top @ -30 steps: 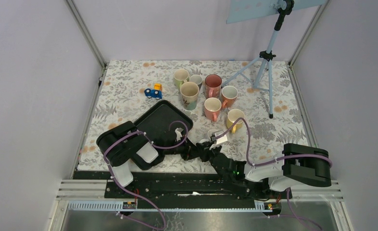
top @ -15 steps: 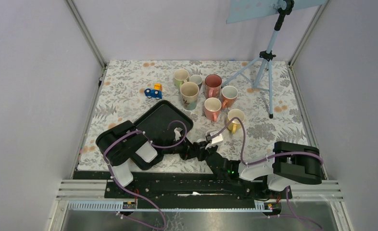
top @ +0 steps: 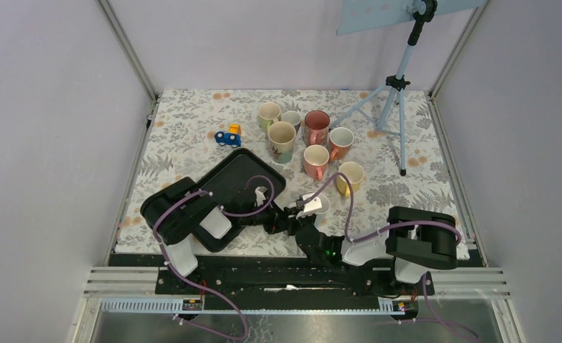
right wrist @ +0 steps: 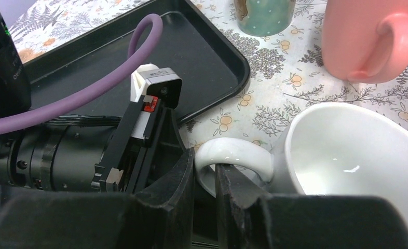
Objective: Turn the mug right side up
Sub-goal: Place the cup at the center of the board.
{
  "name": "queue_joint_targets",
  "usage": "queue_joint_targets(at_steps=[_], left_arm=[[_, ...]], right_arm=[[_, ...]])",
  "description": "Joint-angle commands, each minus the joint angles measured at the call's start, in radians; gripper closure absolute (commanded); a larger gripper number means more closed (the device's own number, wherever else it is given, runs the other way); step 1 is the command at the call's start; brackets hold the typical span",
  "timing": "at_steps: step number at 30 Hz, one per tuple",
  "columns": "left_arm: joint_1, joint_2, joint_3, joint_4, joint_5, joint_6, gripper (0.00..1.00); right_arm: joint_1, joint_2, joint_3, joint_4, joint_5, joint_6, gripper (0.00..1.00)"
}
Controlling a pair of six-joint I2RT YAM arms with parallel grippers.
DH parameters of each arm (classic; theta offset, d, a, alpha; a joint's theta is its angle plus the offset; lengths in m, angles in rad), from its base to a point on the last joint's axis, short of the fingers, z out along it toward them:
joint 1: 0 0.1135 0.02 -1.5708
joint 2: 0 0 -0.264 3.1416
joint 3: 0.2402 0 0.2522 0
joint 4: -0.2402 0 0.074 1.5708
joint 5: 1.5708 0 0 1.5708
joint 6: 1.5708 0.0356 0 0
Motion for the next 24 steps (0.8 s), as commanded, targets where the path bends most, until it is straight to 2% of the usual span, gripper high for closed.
queue_joint_targets(at_steps=[1, 7, 15, 24], left_arm=[[0.029, -0.021, 0.000, 0.046, -0.015, 0.005, 0.90], [0.049, -0.033, -0.009, 0.030, -0.007, 0.020, 0.89], [0.052, -0.064, -0.008, -0.010, -0.007, 0.050, 0.89], [0.053, -0.108, -0.010, -0.063, -0.014, 0.079, 0.87]], right_arm=[[0.008, 0.083, 0.035, -0.001, -0.042, 0.060, 0.79], [0.009, 0.109, 0.053, -0.004, -0.041, 0.071, 0.71], [0.009, 0.123, 0.063, -0.018, -0.044, 0.101, 0.67], [0.009, 0.118, 0.084, -0.075, -0.039, 0.136, 0.58]])
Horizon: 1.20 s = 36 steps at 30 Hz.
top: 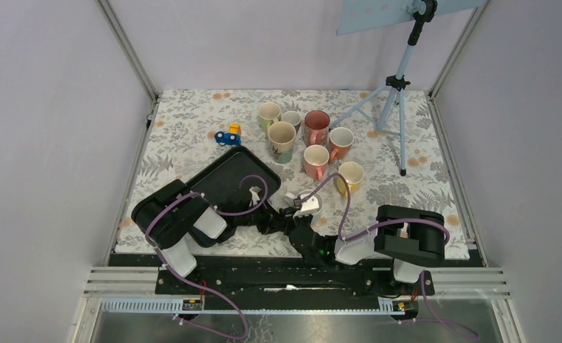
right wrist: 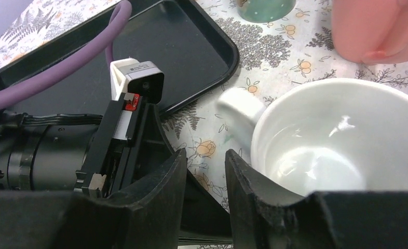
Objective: Turn the mug right side up
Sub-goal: Place the cup at the center of the board, then reset both arms
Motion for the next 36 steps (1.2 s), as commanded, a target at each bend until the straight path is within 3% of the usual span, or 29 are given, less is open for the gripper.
queue_joint_targets(at_steps=[1, 12, 27, 36], left_arm=[[0.001, -0.052, 0.015, 0.047, -0.009, -0.023, 0.87], [0.001, -0.120, 0.023, -0.012, 0.002, 0.018, 0.82], [0.001, -0.339, 0.077, -0.331, -0.061, 0.139, 0.77], [0.000, -0.489, 0.095, -0.528, -0.121, 0.218, 0.64]], right_arm=[[0.013, 0.029, 0.035, -0.086, -0.070, 0.060, 0.57], [0.015, -0.021, 0.054, -0.248, -0.065, 0.169, 0.52], [0.015, -0.144, 0.076, -0.428, -0.102, 0.261, 0.31], [0.016, -0.166, 0.118, -0.531, -0.139, 0.306, 0.15]])
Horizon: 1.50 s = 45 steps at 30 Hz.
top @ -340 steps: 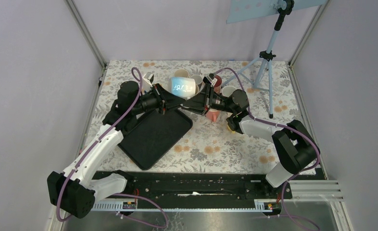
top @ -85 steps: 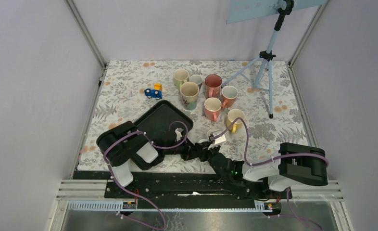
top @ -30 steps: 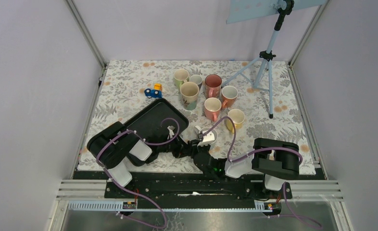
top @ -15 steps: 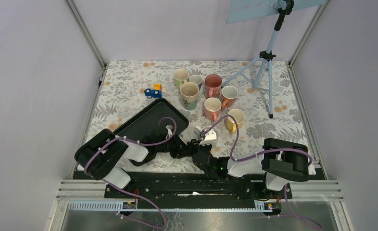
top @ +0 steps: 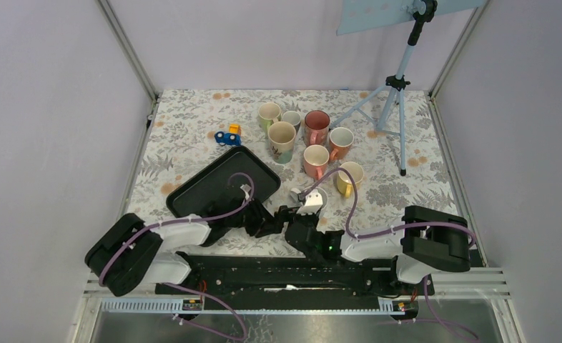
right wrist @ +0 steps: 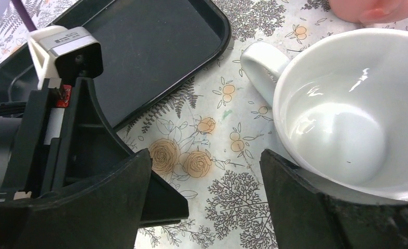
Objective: Turn the mug right side up
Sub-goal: Reset both arms
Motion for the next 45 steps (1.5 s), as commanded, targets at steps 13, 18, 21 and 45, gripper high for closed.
queue_joint_targets(at_steps=[13, 18, 21, 45], left_arm=[[-0.004, -0.290, 0.155, -0.221, -0.102, 0.130, 0.34], [-0.005, -0.388, 0.208, -0.367, -0.146, 0.189, 0.19], [-0.004, -0.440, 0.261, -0.455, -0.173, 0.233, 0.02], [-0.004, -0.339, 1.042, -0.871, -0.528, 0.781, 0.01]], right_arm=[[0.037, -0.110, 0.080, -0.236, -0.164, 0.098, 0.00], [0.059, -0.167, 0.112, -0.297, -0.212, 0.105, 0.00], [0.075, -0.215, 0.148, -0.371, -0.232, 0.106, 0.00], [0.080, -0.657, 0.523, -0.679, -0.074, -0.419, 0.00]])
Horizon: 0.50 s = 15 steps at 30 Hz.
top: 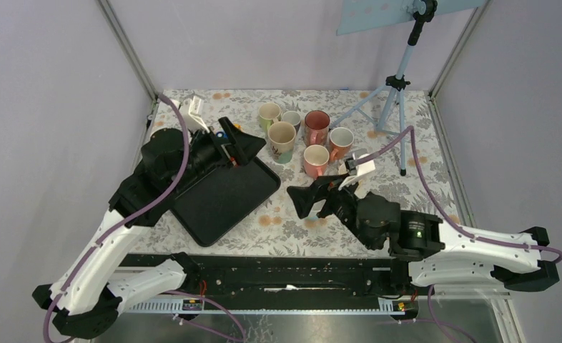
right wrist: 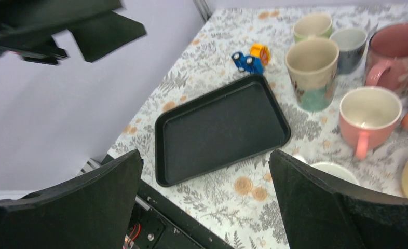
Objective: Turn the mug right side up
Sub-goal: Reset both arms
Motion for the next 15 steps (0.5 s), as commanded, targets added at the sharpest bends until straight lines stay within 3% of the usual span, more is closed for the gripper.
queue_joint_targets(at_steps=[1, 5, 9, 15], left_arm=[[0.002, 0.083, 0.082, -0.020, -0.088, 0.128, 0.01], [0.001, 0.130, 0.136, -0.020, -0.116, 0.174, 0.01], [0.002, 0.159, 0.154, -0.018, -0.126, 0.191, 0.01], [0.002, 0.159, 0.147, -0.014, -0.138, 0.208, 0.01]], right_arm=[[0.001, -0.003, 0.112, -0.001, 0.043, -0.197, 0.00], [-0.063, 0.011, 0.153, -0.004, -0.028, -0.258, 0.00], [-0.240, 0.034, 0.188, -0.052, -0.223, -0.226, 0.00], [-0.264, 0.051, 0.191, -0.046, -0.270, -0.230, 0.00]])
